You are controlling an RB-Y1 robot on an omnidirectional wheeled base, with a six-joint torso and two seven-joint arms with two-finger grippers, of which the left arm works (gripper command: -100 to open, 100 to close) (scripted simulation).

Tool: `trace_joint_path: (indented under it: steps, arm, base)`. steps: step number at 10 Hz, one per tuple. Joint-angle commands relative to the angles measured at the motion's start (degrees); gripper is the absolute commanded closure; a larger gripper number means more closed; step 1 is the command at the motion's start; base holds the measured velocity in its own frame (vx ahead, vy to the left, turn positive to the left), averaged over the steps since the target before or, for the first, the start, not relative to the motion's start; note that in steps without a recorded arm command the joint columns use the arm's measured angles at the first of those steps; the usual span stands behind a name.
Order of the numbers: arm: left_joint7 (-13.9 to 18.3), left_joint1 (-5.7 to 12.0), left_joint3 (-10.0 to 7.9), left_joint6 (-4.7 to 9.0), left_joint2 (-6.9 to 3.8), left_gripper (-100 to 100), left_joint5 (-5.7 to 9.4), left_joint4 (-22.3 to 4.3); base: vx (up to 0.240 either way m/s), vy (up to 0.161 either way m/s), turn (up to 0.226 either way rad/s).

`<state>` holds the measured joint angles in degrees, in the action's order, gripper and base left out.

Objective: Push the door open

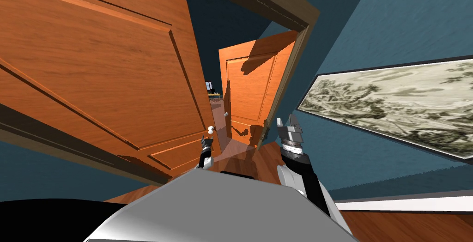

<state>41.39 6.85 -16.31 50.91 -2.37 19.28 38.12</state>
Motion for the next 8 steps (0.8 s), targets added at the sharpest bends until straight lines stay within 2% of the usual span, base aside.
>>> trace_joint_path:
  steps: [1, 2, 3, 5, 6, 8]
  arm:
    - [2.86, 0.39, 0.18, 0.01, 0.15, -100, 1.09, -0.43]
    - [4.4, 0.74, 0.33, 0.01, 0.28, -100, 2.01, -0.81]
    - [5.32, 0.74, 0.33, 0.01, 0.28, -100, 2.01, -0.81]
    - [8.92, 1.42, 0.61, 0.02, 0.53, -100, 3.79, -1.53]
    - [9.7, 1.42, 0.61, 0.02, 0.53, -100, 3.79, -1.53]
    - [13.25, 2.02, 0.87, 0.03, 0.8, -100, 5.37, -2.17]
  base:
    - [-0.039, -0.005, -0.035]
    - [-0.053, 0.0, -0.071]
    - [-0.04, -0.001, -0.026]
    - [-0.045, -0.004, -0.056]
    - [-0.04, -0.002, -0.02]
    - [-0.041, -0.006, -0.054]
